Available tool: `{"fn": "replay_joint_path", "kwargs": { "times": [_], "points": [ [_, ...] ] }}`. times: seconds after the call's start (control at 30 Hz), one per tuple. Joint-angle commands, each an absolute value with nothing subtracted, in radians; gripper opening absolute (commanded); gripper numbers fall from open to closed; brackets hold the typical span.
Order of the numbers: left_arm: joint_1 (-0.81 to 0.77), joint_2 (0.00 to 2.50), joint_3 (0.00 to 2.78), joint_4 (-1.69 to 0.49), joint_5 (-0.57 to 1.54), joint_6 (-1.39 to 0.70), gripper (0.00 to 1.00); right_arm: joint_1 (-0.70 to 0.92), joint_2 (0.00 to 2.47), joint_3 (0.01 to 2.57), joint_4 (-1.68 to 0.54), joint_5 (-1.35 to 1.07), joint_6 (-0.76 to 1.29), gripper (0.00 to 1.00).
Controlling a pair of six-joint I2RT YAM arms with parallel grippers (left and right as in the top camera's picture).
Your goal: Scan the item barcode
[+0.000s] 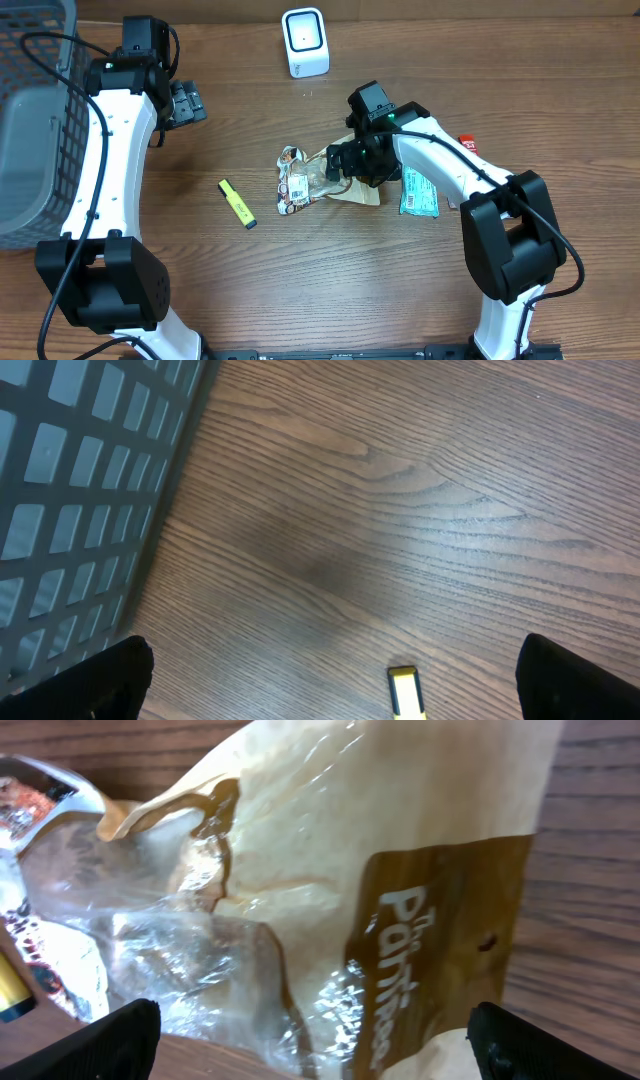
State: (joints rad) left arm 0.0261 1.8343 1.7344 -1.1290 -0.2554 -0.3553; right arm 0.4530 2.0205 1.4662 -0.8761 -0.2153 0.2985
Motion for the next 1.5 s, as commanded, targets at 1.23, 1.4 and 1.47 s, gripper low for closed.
{"fn": "replay_joint_path", "kwargs": {
  "times": [1.23,1.4,1.47],
  "points": [
    [0.019,1.831,1.743,-1.122,-0.265,-0.336,1.0,0.446,2.077,1.412,-0.818,-0.247,0.284,0.5],
    [0.019,1.831,1.743,-1.122,-0.265,-0.336,1.0,0.441,2.076,1.422,-0.821,-0.424,0.185,0.38],
    [0.019,1.831,1.743,-1.122,-0.265,-0.336,1.0,0.441,2.076,1.422,-0.821,-0.452,0.181,0.26]
  ]
}}
